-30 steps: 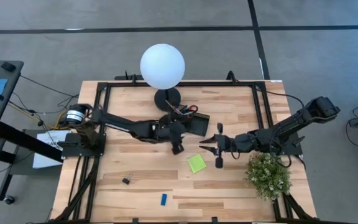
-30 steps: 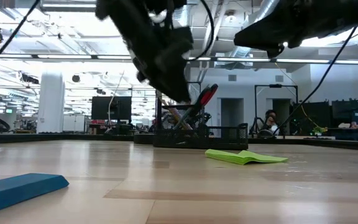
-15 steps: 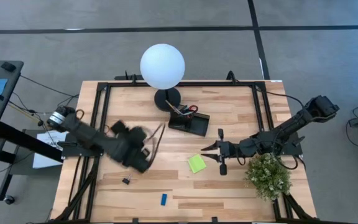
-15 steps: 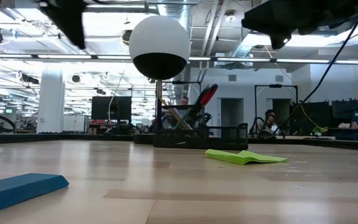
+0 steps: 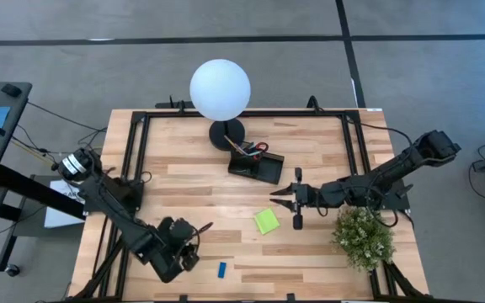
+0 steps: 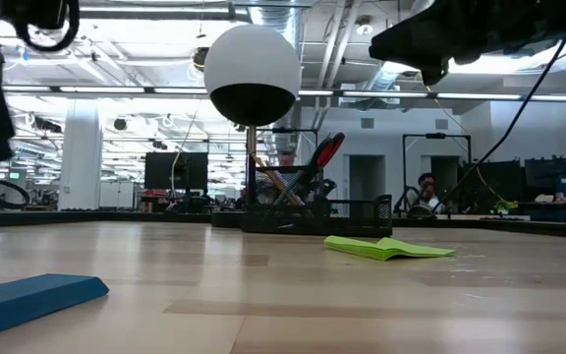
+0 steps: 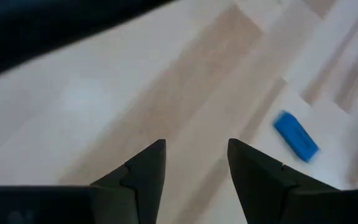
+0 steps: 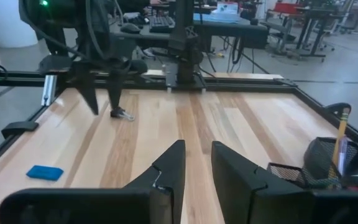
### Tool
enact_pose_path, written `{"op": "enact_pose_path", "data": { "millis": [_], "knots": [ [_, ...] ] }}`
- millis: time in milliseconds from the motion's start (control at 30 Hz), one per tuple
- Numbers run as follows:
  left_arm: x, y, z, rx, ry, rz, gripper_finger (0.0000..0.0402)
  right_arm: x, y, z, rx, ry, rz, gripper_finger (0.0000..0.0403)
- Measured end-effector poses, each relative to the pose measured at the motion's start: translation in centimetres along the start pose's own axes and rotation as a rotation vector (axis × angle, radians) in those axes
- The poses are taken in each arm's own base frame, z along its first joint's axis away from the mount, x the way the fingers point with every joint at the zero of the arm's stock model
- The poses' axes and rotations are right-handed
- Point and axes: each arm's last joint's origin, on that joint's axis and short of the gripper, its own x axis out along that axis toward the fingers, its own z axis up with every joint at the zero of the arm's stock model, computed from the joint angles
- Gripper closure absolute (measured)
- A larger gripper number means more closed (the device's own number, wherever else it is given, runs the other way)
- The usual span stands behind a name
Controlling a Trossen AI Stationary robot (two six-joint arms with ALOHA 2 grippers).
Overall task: Pick and place office supplies into organizer
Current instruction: Put the binder clip into the desk organizer
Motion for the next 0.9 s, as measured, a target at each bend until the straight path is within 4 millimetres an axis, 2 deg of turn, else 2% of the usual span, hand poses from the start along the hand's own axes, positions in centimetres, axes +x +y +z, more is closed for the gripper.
{"op": "enact_pose_path", "data": {
  "millis": [167, 300, 500, 700, 900],
  "knots": [
    [0.4, 0.0, 0.1, 0.019, 0.174, -0.016, 0.0234, 0.0, -0.1, 0.0, -0.001, 0.002, -0.002, 0.0331],
    [0.6, 0.9, 0.3, -0.019, 0.297, 0.079, 0.0234, 0.0, 0.0, -0.2, -0.008, 0.018, -0.002, 0.0331],
    [0.4, 1.8, 0.0, -0.148, 0.392, 0.197, 0.0234, 0.0, 0.0, -0.5, -0.021, 0.053, 0.001, 0.0331],
    [0.2, 1.8, -0.4, -0.157, 0.418, 0.203, 0.0234, 0.0, 0.0, -0.8, -0.033, 0.08, 0.002, 0.0331],
    [-0.2, 2.5, -0.8, -0.17, 0.502, 0.289, 0.0223, 0.0, -0.1, -1.0, -0.042, 0.099, 0.002, 0.0331]
  ]
}}
